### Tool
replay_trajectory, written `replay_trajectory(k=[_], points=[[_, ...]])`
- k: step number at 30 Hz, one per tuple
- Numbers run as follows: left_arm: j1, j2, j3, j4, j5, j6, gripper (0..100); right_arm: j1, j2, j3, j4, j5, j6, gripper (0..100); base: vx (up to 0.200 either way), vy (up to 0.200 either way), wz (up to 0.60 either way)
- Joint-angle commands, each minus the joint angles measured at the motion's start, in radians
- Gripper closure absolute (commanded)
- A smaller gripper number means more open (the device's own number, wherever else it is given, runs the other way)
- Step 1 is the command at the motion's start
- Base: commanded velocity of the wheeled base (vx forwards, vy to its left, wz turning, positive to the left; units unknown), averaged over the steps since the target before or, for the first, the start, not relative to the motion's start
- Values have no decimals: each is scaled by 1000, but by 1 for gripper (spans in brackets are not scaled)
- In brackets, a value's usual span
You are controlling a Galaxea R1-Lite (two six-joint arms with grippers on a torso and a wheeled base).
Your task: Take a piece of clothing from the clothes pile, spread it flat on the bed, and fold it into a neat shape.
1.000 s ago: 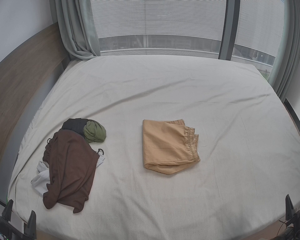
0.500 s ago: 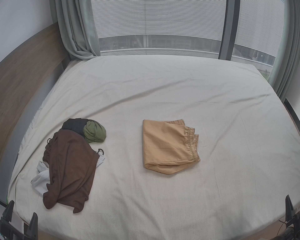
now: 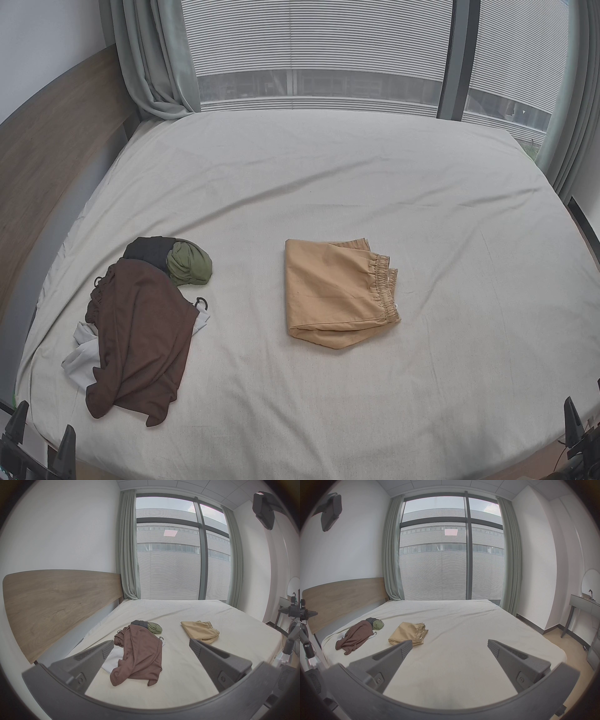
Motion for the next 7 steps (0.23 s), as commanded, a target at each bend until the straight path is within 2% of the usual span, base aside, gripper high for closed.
replay_trajectory(k=[1,7], points=[[0,-15,16,0,1,0,0,1,-8,18,-1,1,0,0,0,0,0],[0,-15,16,0,1,0,0,1,-8,18,-1,-2,3,0,0,0,0]])
